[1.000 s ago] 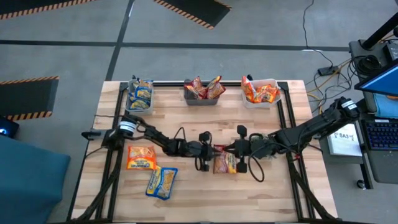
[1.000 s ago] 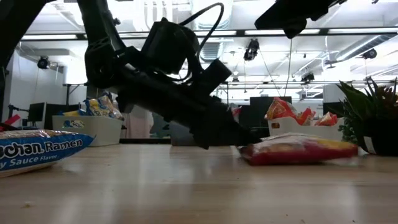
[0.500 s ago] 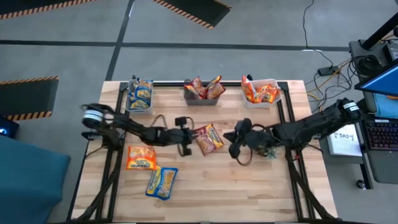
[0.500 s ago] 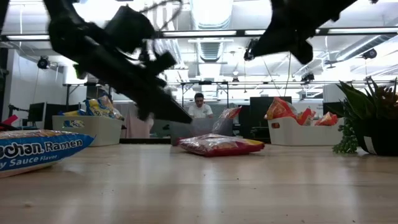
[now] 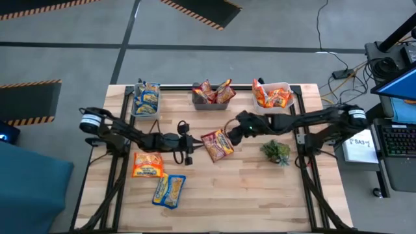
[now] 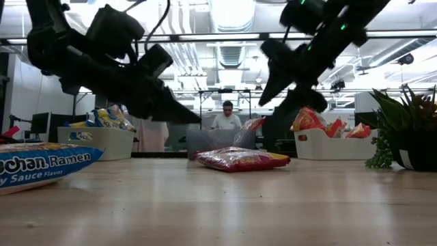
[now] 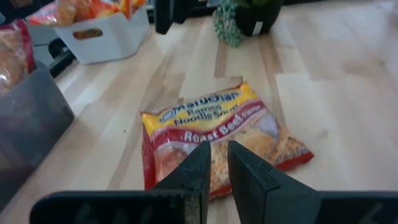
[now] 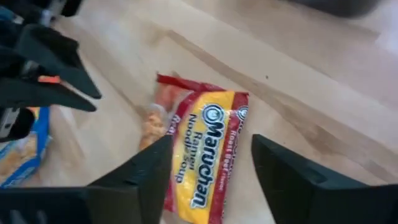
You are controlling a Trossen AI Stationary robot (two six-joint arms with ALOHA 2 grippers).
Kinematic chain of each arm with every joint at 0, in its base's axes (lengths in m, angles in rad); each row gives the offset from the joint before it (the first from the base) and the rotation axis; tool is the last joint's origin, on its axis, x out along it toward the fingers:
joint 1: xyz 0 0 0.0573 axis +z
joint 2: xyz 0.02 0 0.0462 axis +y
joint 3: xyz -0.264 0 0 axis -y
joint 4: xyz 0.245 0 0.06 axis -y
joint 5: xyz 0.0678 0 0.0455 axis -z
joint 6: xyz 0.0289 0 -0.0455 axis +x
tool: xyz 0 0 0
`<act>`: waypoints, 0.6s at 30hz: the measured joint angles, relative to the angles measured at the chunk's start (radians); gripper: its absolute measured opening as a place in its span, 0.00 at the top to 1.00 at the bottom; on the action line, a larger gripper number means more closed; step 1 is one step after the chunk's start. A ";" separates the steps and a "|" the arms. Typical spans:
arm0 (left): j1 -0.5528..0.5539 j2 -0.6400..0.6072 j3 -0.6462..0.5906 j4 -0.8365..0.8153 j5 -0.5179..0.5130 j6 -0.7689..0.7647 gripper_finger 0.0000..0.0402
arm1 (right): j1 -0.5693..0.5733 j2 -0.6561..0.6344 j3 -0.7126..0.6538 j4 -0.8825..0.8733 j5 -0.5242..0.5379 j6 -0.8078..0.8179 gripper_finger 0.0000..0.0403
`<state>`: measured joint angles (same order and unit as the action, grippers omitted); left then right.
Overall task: Sort Maruchan noodles
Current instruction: Put the red noodle pack into the black bin
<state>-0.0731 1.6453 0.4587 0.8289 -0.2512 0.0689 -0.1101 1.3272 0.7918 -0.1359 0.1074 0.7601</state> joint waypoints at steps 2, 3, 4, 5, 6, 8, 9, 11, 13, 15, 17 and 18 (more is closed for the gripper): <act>0.000 0.029 0.016 0.006 0.000 0.000 0.91 | -0.029 0.039 0.006 0.000 -0.027 0.000 0.43; 0.000 0.044 0.025 0.012 0.000 -0.001 0.91 | -0.042 0.059 0.009 0.000 -0.044 -0.001 0.41; 0.000 0.060 0.032 0.012 0.000 -0.004 0.91 | -0.052 0.083 0.015 0.001 -0.058 0.000 0.39; 0.000 0.080 0.042 0.011 0.000 -0.004 0.91 | -0.063 0.103 0.022 0.006 -0.073 -0.001 0.37; 0.000 0.101 0.054 0.009 0.000 -0.005 0.91 | -0.072 0.121 0.027 0.007 -0.092 -0.004 0.35; 0.000 0.135 0.071 0.008 0.000 -0.005 0.91 | -0.081 0.164 0.044 0.015 -0.121 -0.015 0.32; 0.000 0.153 0.082 0.009 0.000 -0.007 0.91 | -0.087 0.181 0.052 0.026 -0.140 -0.020 0.30; 0.000 0.185 0.093 0.011 0.000 -0.010 0.91 | -0.090 0.218 0.069 0.018 -0.169 -0.036 0.28; 0.002 0.209 0.097 0.006 0.000 -0.011 0.91 | -0.093 0.253 0.090 0.026 -0.199 -0.052 0.26; 0.003 0.222 0.102 0.008 0.000 -0.011 0.91 | -0.094 0.288 0.112 0.015 -0.221 -0.063 0.24; 0.008 0.236 0.101 0.017 0.000 -0.018 0.91 | -0.097 0.321 0.133 0.030 -0.239 -0.072 0.23; 0.012 0.243 0.101 0.017 0.000 -0.023 0.91 | -0.098 0.336 0.142 0.019 -0.250 -0.080 0.23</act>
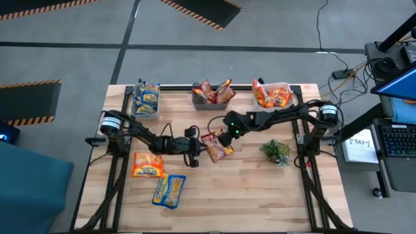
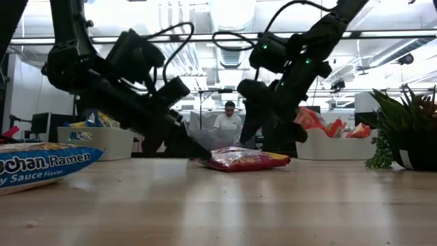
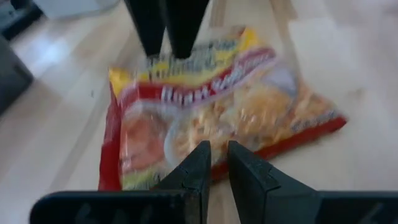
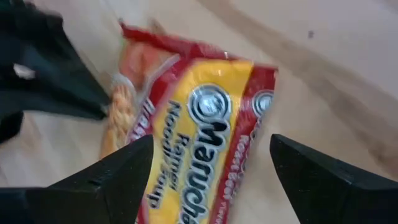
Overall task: Sort Maruchan noodles
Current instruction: Put the red noodle pack into the black bin
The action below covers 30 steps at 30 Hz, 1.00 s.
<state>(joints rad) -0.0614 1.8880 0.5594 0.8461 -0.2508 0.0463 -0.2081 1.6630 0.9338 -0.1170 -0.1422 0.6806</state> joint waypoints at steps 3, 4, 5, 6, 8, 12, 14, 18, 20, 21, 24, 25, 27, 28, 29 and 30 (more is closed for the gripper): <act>0.011 0.020 -0.004 0.001 0.000 -0.016 0.91 | -0.003 0.051 0.035 0.009 -0.034 -0.023 0.22; 0.013 0.026 -0.004 0.001 0.000 -0.020 0.91 | -0.004 0.065 0.045 -0.002 -0.045 -0.031 0.22; 0.016 0.029 -0.006 0.001 0.000 -0.025 0.91 | -0.004 0.081 0.059 0.000 -0.051 -0.037 0.22; 0.018 0.035 -0.005 0.004 0.000 -0.030 0.91 | -0.004 0.097 0.072 0.007 -0.059 -0.046 0.22; 0.021 0.043 -0.003 0.012 0.006 -0.034 0.91 | -0.006 0.120 0.089 0.018 -0.103 -0.071 0.22; 0.023 0.043 -0.004 0.010 0.007 -0.037 0.91 | -0.005 0.159 0.117 0.108 -0.201 -0.089 0.24; 0.024 0.040 -0.005 0.006 0.008 -0.036 0.91 | -0.004 0.163 0.129 0.144 -0.245 -0.092 0.25; 0.024 0.041 -0.005 0.008 0.008 -0.033 0.91 | -0.004 0.159 0.149 0.163 -0.267 -0.098 0.32; 0.024 0.041 -0.005 0.010 0.008 -0.031 0.91 | -0.004 0.159 0.156 0.157 -0.270 -0.098 0.38; 0.024 0.041 -0.006 0.011 0.008 -0.031 0.91 | -0.004 0.159 0.159 0.158 -0.276 -0.098 0.42; 0.024 0.036 -0.007 0.009 0.008 -0.029 0.91 | -0.004 0.159 0.165 0.158 -0.280 -0.098 0.57; 0.024 0.034 -0.008 0.009 0.008 -0.027 0.91 | -0.004 0.159 0.166 0.152 -0.281 -0.098 0.63; 0.024 0.020 -0.015 0.002 0.009 -0.017 0.91 | -0.004 0.159 0.168 0.151 -0.280 -0.098 0.74; 0.024 0.011 -0.017 -0.001 0.009 -0.011 0.91 | -0.004 0.159 0.170 0.152 -0.280 -0.099 0.80; 0.024 0.000 -0.020 -0.004 0.009 -0.003 0.91 | -0.004 0.159 0.172 0.152 -0.281 -0.100 0.85; 0.024 -0.015 -0.028 -0.010 0.009 0.005 0.91 | -0.004 0.159 0.173 0.152 -0.282 -0.105 0.90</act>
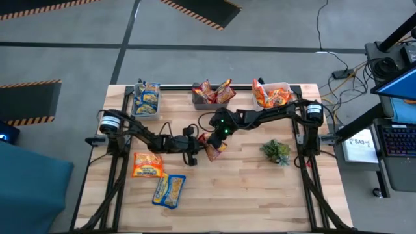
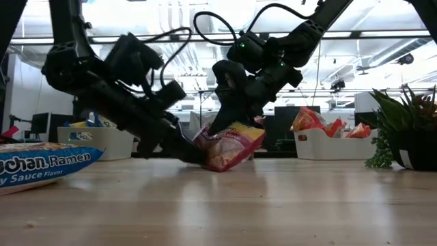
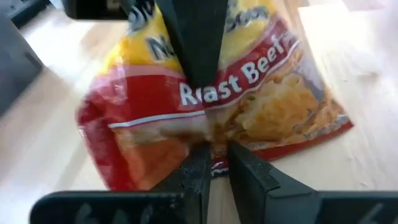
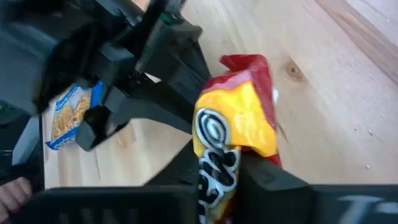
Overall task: Sort Maruchan noodles
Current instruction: Put the red noodle pack into the black bin
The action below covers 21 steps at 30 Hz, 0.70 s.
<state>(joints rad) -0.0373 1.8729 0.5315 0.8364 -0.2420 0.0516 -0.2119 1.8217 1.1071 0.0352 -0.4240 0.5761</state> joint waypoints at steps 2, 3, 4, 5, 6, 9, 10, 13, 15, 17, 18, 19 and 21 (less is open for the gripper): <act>0.000 -0.035 -0.019 -0.001 0.000 0.020 0.91 | 0.000 -0.002 0.001 0.000 0.000 -0.009 0.95; 0.000 -0.061 -0.035 -0.001 0.000 0.034 0.91 | 0.000 -0.004 0.001 -0.001 0.000 -0.011 0.95; 0.000 -0.090 -0.052 -0.001 -0.001 0.045 0.91 | 0.000 -0.008 0.002 -0.002 0.000 -0.012 0.95; 0.000 -0.124 -0.069 -0.001 -0.006 0.058 0.91 | -0.002 -0.014 0.003 -0.001 0.001 -0.014 0.95; 0.000 -0.161 -0.089 0.001 -0.014 0.069 0.91 | -0.003 -0.022 0.003 -0.001 0.001 -0.015 0.95; 0.000 -0.295 -0.151 0.002 -0.038 0.097 0.91 | -0.010 -0.054 0.003 -0.002 0.007 -0.030 0.96; 0.000 -0.339 -0.169 0.004 -0.039 0.105 0.91 | -0.012 -0.068 0.003 -0.004 0.019 -0.039 0.96; 0.000 -0.478 -0.220 0.005 -0.049 0.126 0.91 | -0.025 -0.114 0.024 -0.008 0.093 -0.069 0.96; 0.000 -0.564 -0.246 0.005 -0.068 0.138 0.91 | -0.037 -0.144 0.049 -0.011 0.149 -0.091 0.96; 0.000 -0.640 -0.266 0.005 -0.087 0.154 0.91 | -0.052 -0.168 0.081 -0.013 0.204 -0.122 0.96; 0.000 -0.675 -0.275 0.006 -0.092 0.164 0.91 | -0.060 -0.176 0.100 -0.020 0.238 -0.134 0.96; 0.000 -0.708 -0.283 0.004 -0.096 0.174 0.91 | -0.068 -0.184 0.124 -0.032 0.279 -0.154 0.96; 0.000 -0.763 -0.291 0.005 -0.105 0.188 0.91 | -0.085 -0.187 0.180 -0.081 0.370 -0.214 0.96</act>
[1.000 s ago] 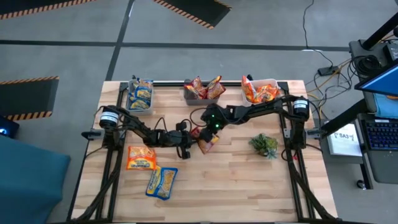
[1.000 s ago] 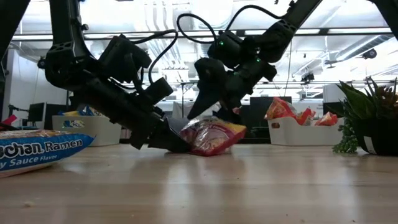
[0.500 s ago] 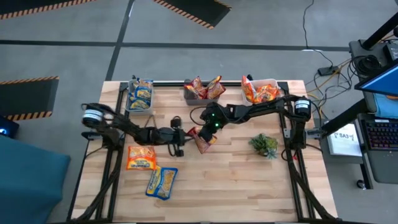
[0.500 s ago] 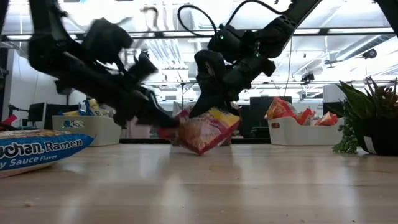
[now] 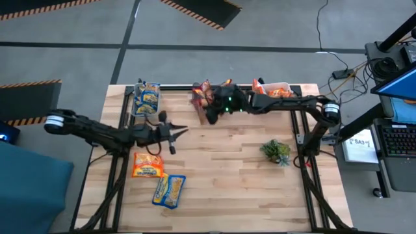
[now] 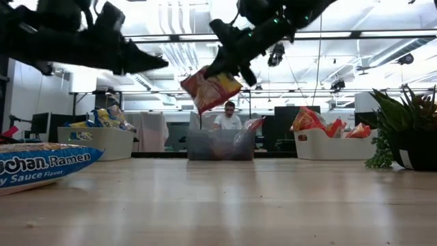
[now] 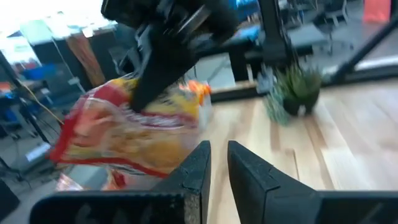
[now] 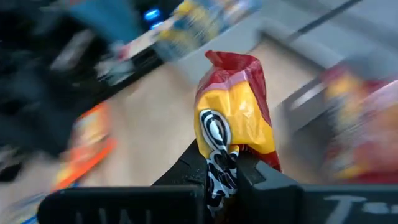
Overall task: Sort Maruchan noodles
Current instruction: Put the red noodle pack into the black bin
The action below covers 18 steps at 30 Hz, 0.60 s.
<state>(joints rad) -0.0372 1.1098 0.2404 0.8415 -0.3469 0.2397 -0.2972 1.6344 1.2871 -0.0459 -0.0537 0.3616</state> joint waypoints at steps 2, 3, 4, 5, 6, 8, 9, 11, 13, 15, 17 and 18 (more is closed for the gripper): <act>0.000 -0.048 -0.005 -0.004 -0.011 0.006 0.91 | -0.024 0.003 0.067 -0.084 0.106 -0.052 0.96; 0.000 -0.064 -0.004 -0.001 -0.012 0.007 0.91 | -0.036 0.010 0.099 -0.124 0.171 -0.069 0.96; 0.000 -0.078 -0.004 -0.006 -0.012 0.009 0.91 | -0.050 0.020 0.129 -0.158 0.234 -0.074 0.96; 0.000 -0.093 -0.004 -0.015 -0.012 0.010 0.91 | -0.063 0.030 0.154 -0.191 0.292 -0.075 0.96; 0.000 -0.102 -0.004 -0.014 -0.013 0.010 0.91 | -0.077 0.042 0.173 -0.222 0.336 -0.074 0.96; 0.000 -0.119 -0.004 -0.020 -0.013 0.010 0.91 | -0.106 0.069 0.198 -0.250 0.372 -0.073 0.96; 0.000 -0.123 -0.005 -0.024 -0.014 0.011 0.91 | -0.120 0.083 0.203 -0.248 0.370 -0.063 0.96; 0.000 -0.126 -0.005 -0.030 -0.015 0.013 0.91 | -0.147 0.109 0.203 -0.252 0.362 -0.029 0.96; 0.000 -0.128 -0.006 -0.043 -0.035 0.014 0.91 | -0.166 0.143 0.203 -0.243 0.360 -0.011 0.96; 0.000 -0.124 -0.006 -0.051 -0.070 0.015 0.91 | -0.182 0.180 0.202 -0.239 0.360 0.006 0.96; 0.000 -0.118 -0.006 -0.055 -0.106 0.015 0.91 | -0.190 0.218 0.202 -0.219 0.361 0.024 0.95; 0.000 -0.115 -0.006 -0.055 -0.115 0.015 0.91 | -0.191 0.234 0.205 -0.215 0.362 0.029 0.93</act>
<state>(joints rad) -0.0372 0.9952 0.2344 0.7869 -0.4617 0.2543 -0.4885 1.8686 1.4918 -0.2612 0.3080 0.3903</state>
